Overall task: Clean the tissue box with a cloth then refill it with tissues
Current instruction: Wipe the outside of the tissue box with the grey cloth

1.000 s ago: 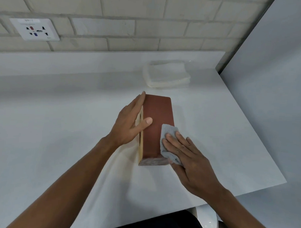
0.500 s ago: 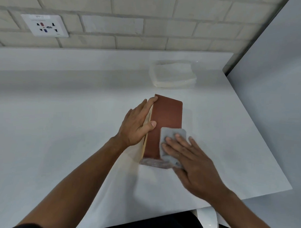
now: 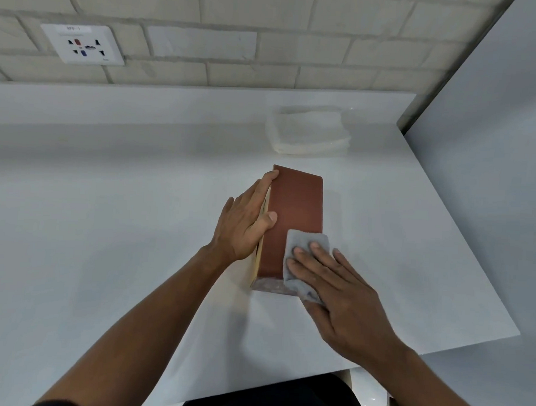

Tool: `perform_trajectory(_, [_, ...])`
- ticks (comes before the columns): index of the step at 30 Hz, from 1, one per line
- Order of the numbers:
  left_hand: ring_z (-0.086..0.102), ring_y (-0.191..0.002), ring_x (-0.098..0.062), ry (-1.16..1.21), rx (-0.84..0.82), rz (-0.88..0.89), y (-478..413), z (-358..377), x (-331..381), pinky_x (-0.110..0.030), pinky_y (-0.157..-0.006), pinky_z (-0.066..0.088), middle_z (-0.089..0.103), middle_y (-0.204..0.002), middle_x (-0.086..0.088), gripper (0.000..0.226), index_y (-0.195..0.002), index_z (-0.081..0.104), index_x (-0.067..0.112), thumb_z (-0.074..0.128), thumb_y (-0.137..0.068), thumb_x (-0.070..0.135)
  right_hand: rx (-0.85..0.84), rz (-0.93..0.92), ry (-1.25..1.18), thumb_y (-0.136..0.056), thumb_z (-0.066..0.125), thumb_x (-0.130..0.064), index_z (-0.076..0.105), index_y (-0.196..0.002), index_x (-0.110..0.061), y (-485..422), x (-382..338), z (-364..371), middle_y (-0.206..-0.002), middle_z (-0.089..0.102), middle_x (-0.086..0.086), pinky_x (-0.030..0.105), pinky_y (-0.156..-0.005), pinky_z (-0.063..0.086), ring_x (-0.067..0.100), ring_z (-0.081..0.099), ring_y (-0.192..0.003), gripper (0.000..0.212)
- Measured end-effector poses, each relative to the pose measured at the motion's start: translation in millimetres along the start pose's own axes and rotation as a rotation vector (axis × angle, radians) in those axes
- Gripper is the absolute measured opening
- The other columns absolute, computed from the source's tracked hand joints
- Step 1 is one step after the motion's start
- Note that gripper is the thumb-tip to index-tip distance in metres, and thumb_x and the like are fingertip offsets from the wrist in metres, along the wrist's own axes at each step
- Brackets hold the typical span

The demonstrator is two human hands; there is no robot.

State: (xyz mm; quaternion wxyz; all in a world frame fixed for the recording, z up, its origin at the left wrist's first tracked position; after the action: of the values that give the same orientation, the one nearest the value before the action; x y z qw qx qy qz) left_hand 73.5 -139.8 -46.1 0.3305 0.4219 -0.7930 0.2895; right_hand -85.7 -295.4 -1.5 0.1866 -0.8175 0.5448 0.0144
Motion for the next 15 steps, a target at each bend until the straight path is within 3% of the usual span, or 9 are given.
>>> perform_trajectory(2, [0.05, -0.135, -0.027, -0.004, -0.018, -0.037, 0, 1, 0, -0.065, -0.104, 0.039, 0.033, -0.166, 0.013, 0.08, -0.163, 0.01, 0.041, 0.029, -0.087, 0.052, -0.005, -0.048, 0.035, -0.101, 0.043, -0.034, 0.049, -0.145, -0.019, -7, -17, 6, -0.154, 0.041, -0.004, 0.049, -0.113, 0.037, 0.018, 0.031, -0.147, 0.047])
perform_trajectory(4, [0.037, -0.149, -0.019, -0.017, -0.043, -0.079, 0, 0, -2, -0.07, -0.113, 0.026, 0.022, -0.169, 0.021, 0.08, -0.162, 0.005, 0.046, 0.027, -0.086, 0.058, -0.039, -0.131, 0.076, -0.104, 0.036, -0.034, 0.046, -0.147, -0.02, -13, -28, 14, -0.156, 0.037, -0.003, 0.049, -0.115, 0.034, 0.019, 0.029, -0.148, 0.047])
perform_trajectory(7, [0.027, -0.155, -0.014, -0.034, -0.051, -0.095, -1, -2, -4, -0.072, -0.119, 0.011, 0.016, -0.17, 0.023, 0.08, -0.161, 0.002, 0.05, 0.027, -0.085, 0.061, -0.046, -0.16, 0.067, -0.105, 0.033, -0.032, 0.045, -0.147, -0.019, -4, -7, 8, -0.157, 0.037, -0.004, 0.05, -0.113, 0.036, 0.018, 0.029, -0.148, 0.046])
perform_trajectory(11, [0.025, -0.156, -0.013, -0.001, -0.039, -0.13, 1, -2, -1, -0.071, -0.12, 0.007, 0.015, -0.17, 0.024, 0.084, -0.161, 0.003, 0.048, 0.028, -0.082, 0.057, -0.029, -0.103, 0.041, -0.104, 0.034, -0.031, 0.048, -0.145, -0.018, 13, 21, -5, -0.155, 0.04, -0.003, 0.053, -0.11, 0.039, 0.023, 0.031, -0.147, 0.045])
perform_trajectory(15, [0.026, -0.155, -0.013, -0.005, -0.045, -0.121, 0, 0, -1, -0.073, -0.119, 0.01, 0.016, -0.17, 0.022, 0.084, -0.163, 0.002, 0.045, 0.027, -0.083, 0.056, 0.0, -0.181, 0.052, -0.103, 0.04, -0.031, 0.048, -0.145, -0.016, -8, -10, 11, -0.155, 0.039, 0.001, 0.051, -0.113, 0.036, 0.025, 0.03, -0.147, 0.045])
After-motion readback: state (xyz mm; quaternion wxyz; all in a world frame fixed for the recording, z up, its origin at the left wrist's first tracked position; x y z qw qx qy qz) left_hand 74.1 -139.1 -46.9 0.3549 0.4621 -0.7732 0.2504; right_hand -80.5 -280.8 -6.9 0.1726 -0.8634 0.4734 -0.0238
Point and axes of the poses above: each hand's wrist, its own y-axis away from the middle knuckle, its own z-axis out of the palm, x = y × z, the point moved 4 cm from there along -y, towards the middle knuckle
